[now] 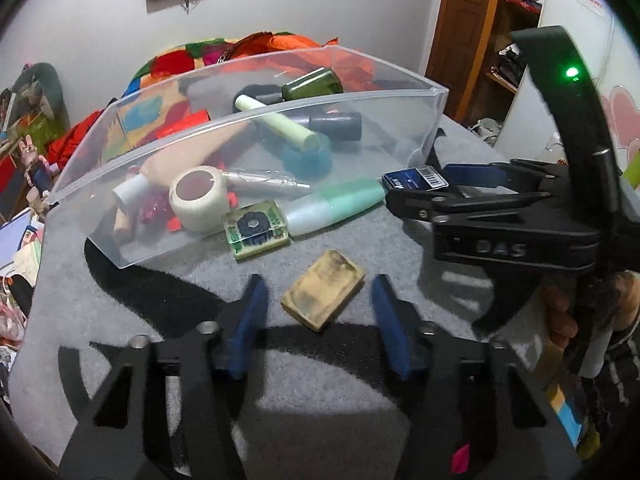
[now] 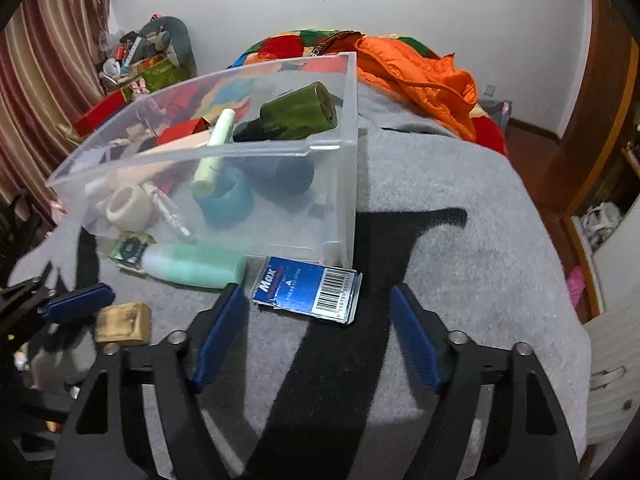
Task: Organize objects
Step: 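Grasp the tan square block with the left tool while the right grasps the blue Max card, then lower the tan block and blue card into the box while both tools open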
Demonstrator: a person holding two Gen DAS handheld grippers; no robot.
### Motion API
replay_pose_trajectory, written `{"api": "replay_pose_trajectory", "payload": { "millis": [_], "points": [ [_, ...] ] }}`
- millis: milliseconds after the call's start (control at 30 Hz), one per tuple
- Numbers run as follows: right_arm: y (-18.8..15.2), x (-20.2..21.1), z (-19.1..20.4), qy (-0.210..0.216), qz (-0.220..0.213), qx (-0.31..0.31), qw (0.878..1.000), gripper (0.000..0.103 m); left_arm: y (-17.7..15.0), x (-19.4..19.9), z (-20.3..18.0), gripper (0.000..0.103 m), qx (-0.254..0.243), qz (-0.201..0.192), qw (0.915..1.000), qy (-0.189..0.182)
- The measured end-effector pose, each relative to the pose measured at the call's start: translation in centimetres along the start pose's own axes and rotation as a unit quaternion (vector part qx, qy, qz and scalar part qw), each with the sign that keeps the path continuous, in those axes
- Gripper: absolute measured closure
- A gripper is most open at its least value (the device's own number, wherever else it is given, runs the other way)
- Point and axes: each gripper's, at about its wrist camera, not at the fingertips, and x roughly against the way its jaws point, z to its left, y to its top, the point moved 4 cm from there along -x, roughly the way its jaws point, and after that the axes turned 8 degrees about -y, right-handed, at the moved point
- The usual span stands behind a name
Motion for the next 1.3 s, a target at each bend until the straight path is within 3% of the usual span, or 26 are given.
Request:
{"api": "replay_pose_trajectory", "payload": {
  "millis": [133, 667, 1300],
  "points": [
    [-0.1, 0.4, -0.1, -0.002, -0.009, 0.0, 1.0, 0.055, -0.1, 0.4, 0.6, 0.071, 0.016, -0.005, 0.9998, -0.007],
    [-1.7, 4.3, -1.4, 0.029, -0.034, -0.029, 0.999, 0.056, -1.0, 4.0, 3.0, 0.077, 0.073, -0.034, 0.9967, -0.007],
    [3.1, 9.8, 0.2, 0.059, -0.124, -0.03, 0.99, 0.055, 3.3, 10.2, 4.9, 0.079, 0.066, -0.121, 0.9901, 0.025]
  ]
}}
